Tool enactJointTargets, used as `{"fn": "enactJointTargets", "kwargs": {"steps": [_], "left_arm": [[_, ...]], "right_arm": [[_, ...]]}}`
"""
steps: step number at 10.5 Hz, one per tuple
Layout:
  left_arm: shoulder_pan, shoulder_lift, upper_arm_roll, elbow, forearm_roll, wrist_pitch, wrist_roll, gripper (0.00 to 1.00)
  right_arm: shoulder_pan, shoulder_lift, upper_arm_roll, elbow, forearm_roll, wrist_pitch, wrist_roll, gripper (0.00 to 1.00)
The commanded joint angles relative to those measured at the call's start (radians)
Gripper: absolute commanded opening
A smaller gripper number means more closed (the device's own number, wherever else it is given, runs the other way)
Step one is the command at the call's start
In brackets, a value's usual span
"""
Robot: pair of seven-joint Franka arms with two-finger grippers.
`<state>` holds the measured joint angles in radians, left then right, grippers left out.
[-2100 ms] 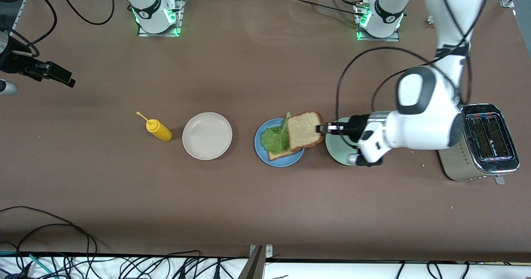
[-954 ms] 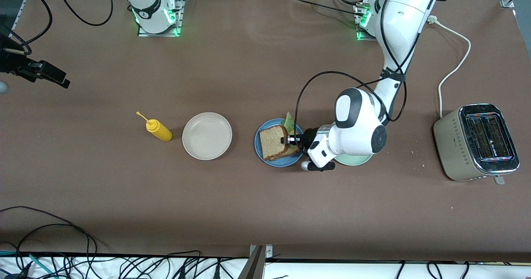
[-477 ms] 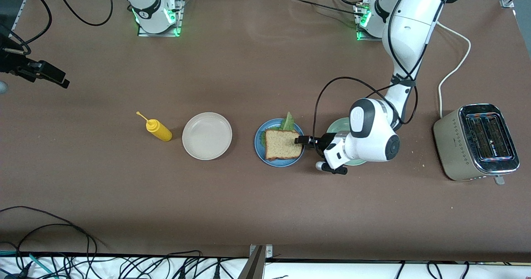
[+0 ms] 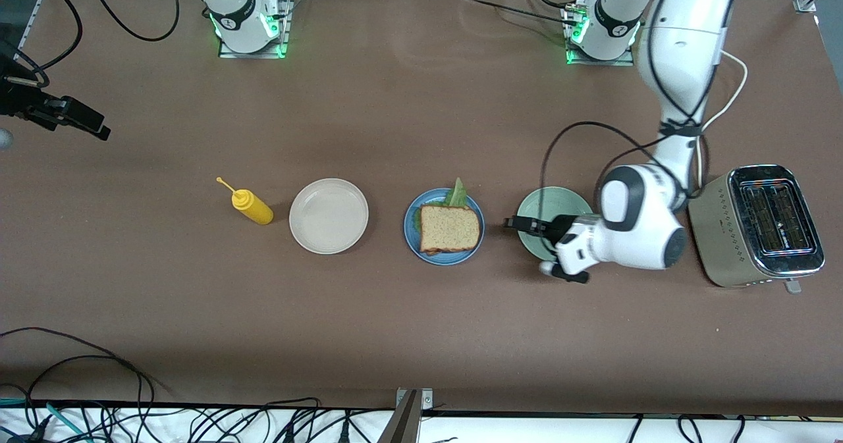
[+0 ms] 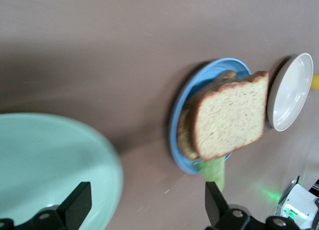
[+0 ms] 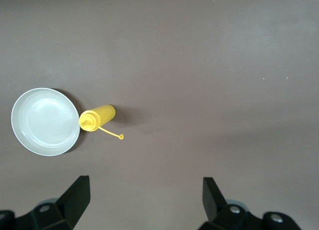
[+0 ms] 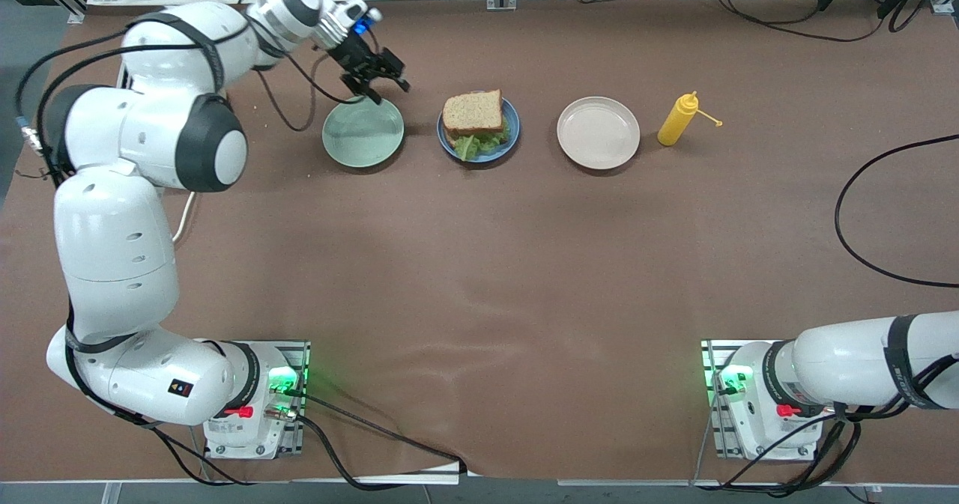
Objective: Make sandwich in blue plate with both arms
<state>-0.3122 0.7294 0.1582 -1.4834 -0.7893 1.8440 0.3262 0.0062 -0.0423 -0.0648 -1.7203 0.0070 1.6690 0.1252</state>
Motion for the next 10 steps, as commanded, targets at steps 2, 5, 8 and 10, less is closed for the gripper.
{"fn": "enactJointTargets", "kwargs": {"steps": [2,5,8,10], "left_arm": [[0.119,-0.154,0.026,-0.011,0.237,-0.063,0.020,1.00],[0.182,-0.276,0.027,-0.012,0.344,-0.074,0.014,1.00],[0.191,-0.437,0.024,-0.009,0.516,-0.058,0.013,1.00],[0.200,-0.520,0.012,-0.009,0.672,-0.087,0.017,1.00]], "right_arm": [[-0.011,0.010,0.006,0.025,0.016,-0.014,0.010,1.00],[-0.011,0.010,0.006,0.024,0.016,-0.014,0.010,1.00],[-0.011,0.009,0.006,0.025,0.016,-0.015,0.010,1.00],[-0.011,0.009,0.006,0.024,0.016,-0.015,0.008,1.00]]}}
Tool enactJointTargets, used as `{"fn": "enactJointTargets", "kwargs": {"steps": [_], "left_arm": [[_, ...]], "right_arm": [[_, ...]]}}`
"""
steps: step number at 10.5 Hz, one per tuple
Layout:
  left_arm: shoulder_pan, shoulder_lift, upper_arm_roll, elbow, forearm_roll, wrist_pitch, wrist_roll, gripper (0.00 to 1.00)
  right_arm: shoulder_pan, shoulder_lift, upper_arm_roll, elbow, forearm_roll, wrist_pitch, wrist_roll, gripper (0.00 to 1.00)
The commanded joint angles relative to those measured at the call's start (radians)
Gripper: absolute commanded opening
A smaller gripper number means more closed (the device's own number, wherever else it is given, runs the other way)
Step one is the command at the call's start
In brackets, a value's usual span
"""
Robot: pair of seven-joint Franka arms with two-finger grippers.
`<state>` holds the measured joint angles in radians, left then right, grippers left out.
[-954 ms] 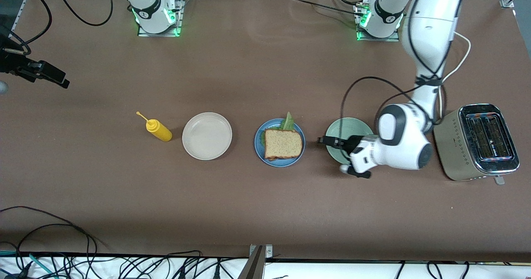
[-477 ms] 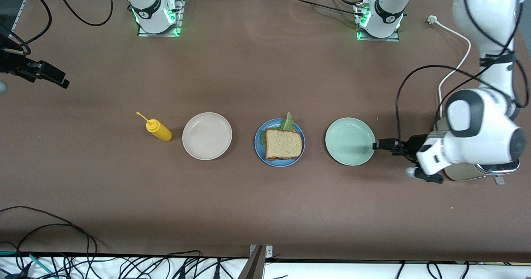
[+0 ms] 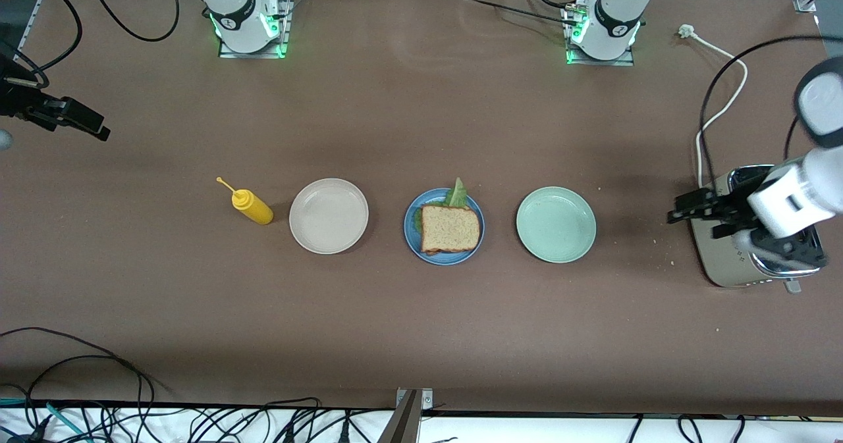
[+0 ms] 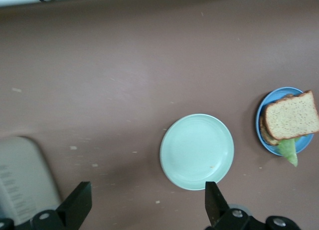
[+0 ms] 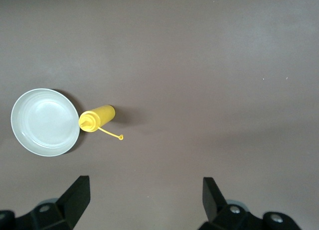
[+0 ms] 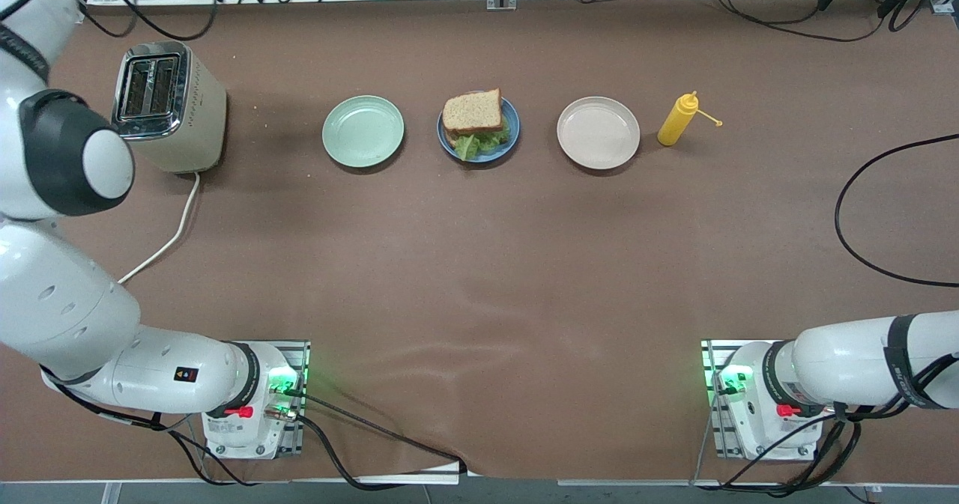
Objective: Make sandwich in blue plate with both arms
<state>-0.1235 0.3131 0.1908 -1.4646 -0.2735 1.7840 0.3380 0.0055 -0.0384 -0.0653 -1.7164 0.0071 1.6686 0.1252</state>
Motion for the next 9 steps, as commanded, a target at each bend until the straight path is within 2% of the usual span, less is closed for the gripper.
{"fn": "enactJointTargets", "kwargs": {"steps": [1,5,6,8,9], "left_arm": [[0.011,-0.139,-0.045,-0.028,0.210,-0.055,0.006,1.00],[0.038,-0.235,-0.053,-0.028,0.252,-0.185,-0.014,1.00],[0.038,-0.258,-0.056,-0.028,0.254,-0.213,-0.078,1.00],[0.057,-0.273,-0.106,-0.028,0.279,-0.236,-0.247,1.00],[0.074,-0.281,-0.157,-0.028,0.301,-0.260,-0.316,1.00]], "right_arm": [[-0.010,0.005,0.007,0.021,0.016,-0.015,0.008,1.00],[-0.010,0.003,0.007,0.021,0.016,-0.015,0.007,1.00],[-0.010,0.005,0.007,0.021,0.014,-0.015,0.007,1.00],[-0.010,0.005,0.007,0.021,0.016,-0.015,0.007,1.00],[-0.010,0.005,0.007,0.021,0.016,-0.015,0.007,1.00]]}}
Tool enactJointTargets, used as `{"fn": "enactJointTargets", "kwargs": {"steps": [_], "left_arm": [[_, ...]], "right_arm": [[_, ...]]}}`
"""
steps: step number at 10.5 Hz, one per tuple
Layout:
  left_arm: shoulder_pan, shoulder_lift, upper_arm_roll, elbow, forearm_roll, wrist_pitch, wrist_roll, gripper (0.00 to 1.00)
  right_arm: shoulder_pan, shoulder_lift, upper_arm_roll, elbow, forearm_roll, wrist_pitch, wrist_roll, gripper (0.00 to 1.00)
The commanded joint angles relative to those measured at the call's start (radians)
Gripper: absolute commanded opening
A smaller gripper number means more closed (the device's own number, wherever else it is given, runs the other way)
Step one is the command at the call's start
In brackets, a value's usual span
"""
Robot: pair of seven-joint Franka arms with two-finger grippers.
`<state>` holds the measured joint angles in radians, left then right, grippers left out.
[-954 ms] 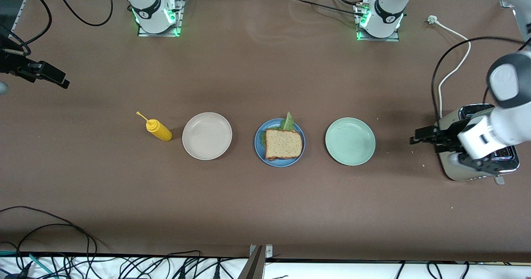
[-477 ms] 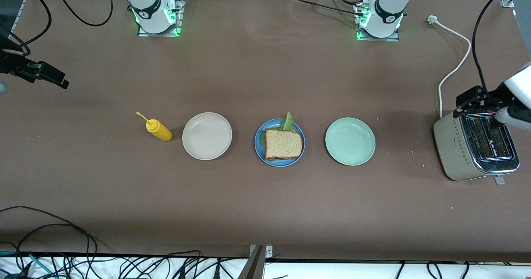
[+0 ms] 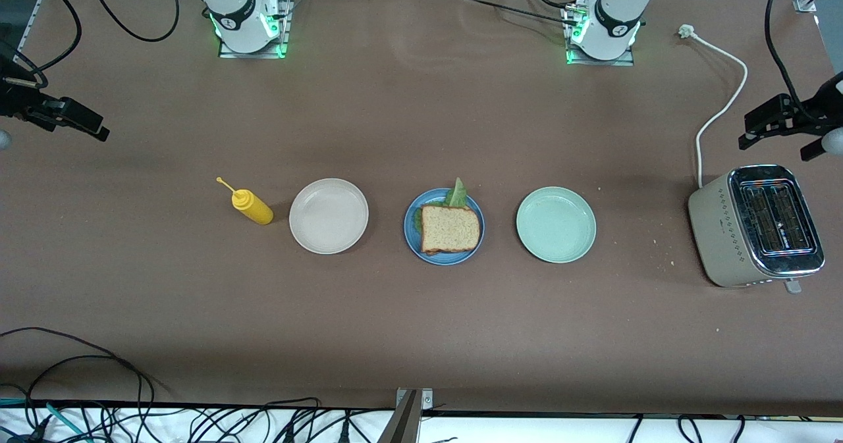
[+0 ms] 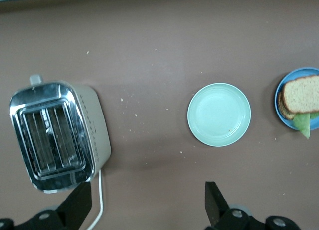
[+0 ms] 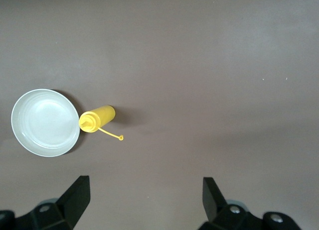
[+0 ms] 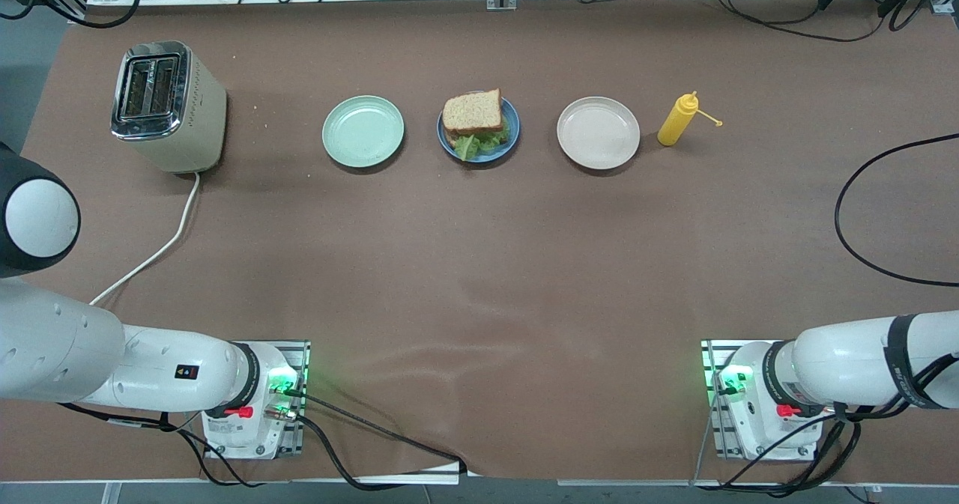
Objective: Make sandwich in blue plate with both arms
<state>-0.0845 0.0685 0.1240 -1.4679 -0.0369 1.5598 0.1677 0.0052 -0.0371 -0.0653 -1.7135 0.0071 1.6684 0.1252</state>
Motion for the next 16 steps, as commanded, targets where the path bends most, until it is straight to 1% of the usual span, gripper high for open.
{"fn": "enactJointTargets", "kwargs": {"steps": [1,2,7,13,16], "left_arm": [[0.038,-0.042,-0.122,-0.023,0.086,-0.062,-0.230,1.00],[0.038,-0.049,-0.141,-0.022,0.086,-0.079,-0.291,1.00],[0.040,-0.046,-0.129,-0.015,0.084,-0.079,-0.292,1.00],[0.037,-0.036,-0.133,-0.005,0.084,-0.079,-0.293,1.00],[0.061,-0.035,-0.129,-0.006,0.081,-0.079,-0.290,1.00]], "right_arm": [[-0.010,0.003,0.009,0.017,0.016,-0.015,0.007,1.00],[-0.010,0.003,0.007,0.018,0.016,-0.015,0.007,1.00],[-0.010,0.003,0.009,0.018,0.016,-0.016,0.007,1.00],[-0.008,0.003,0.009,0.018,0.014,-0.027,0.007,1.00],[-0.010,0.002,0.007,0.017,0.016,-0.029,0.005,1.00]]}}
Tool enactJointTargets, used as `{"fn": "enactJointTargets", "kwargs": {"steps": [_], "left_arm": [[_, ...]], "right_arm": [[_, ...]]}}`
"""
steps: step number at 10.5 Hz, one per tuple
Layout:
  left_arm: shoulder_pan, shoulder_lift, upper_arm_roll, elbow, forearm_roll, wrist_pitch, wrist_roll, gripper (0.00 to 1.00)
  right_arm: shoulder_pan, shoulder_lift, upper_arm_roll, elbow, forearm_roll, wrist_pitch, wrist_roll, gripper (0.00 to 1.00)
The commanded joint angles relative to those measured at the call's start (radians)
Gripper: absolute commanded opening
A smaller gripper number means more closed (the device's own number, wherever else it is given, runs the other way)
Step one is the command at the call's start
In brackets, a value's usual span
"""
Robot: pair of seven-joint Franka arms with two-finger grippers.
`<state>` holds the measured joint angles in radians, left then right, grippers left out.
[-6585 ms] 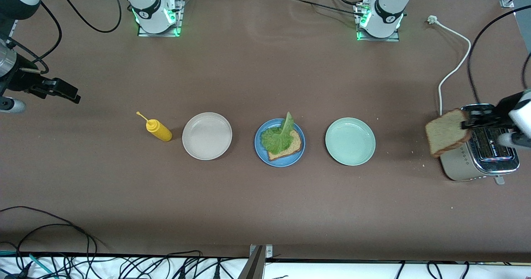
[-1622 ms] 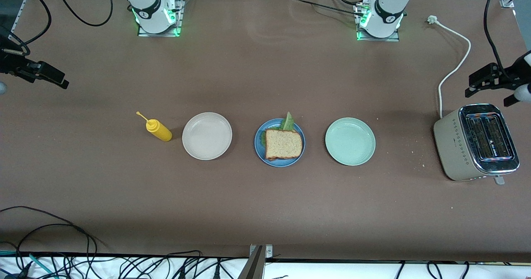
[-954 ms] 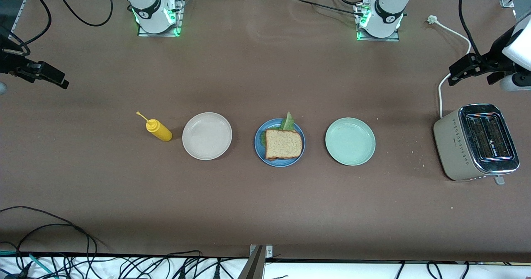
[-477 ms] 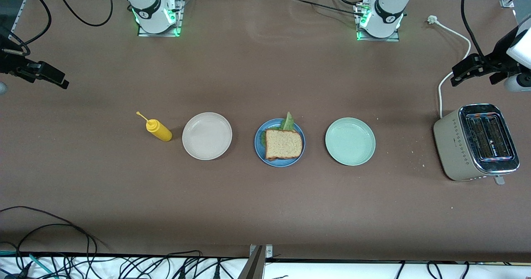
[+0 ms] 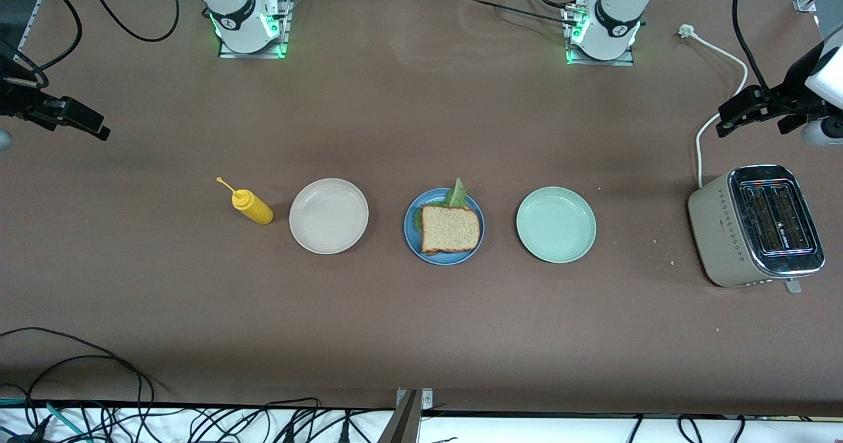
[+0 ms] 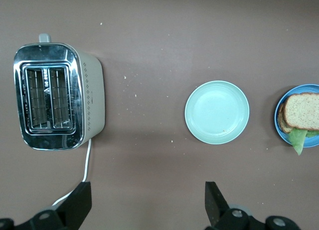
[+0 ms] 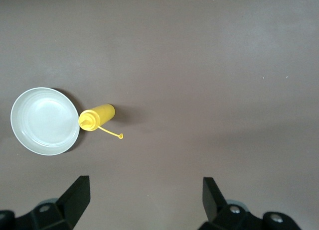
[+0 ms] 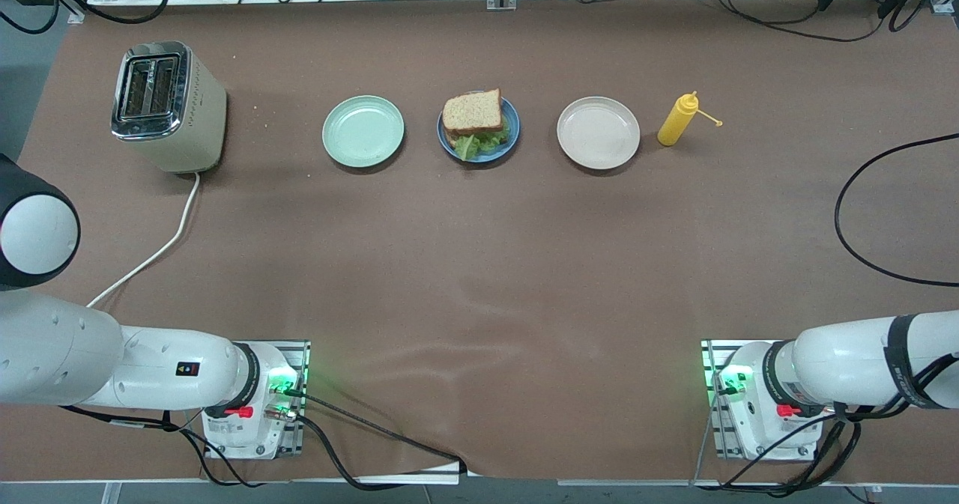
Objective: Make sandwich in blue plate with both arms
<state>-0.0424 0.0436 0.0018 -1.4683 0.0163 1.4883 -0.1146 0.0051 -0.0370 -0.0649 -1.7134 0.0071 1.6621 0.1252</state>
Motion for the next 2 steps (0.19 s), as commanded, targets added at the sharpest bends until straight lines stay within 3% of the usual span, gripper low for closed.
{"fn": "enactJointTargets", "kwargs": {"steps": [1,2], "left_arm": [[0.018,-0.005,-0.009,-0.004,0.028,-0.008,-0.010,1.00],[0.018,-0.005,-0.011,-0.004,0.030,-0.008,-0.008,1.00]], "right_arm": [[-0.010,0.002,0.008,0.018,0.016,-0.022,0.005,1.00],[-0.007,0.003,0.011,0.017,0.014,-0.022,0.007,1.00]]}}
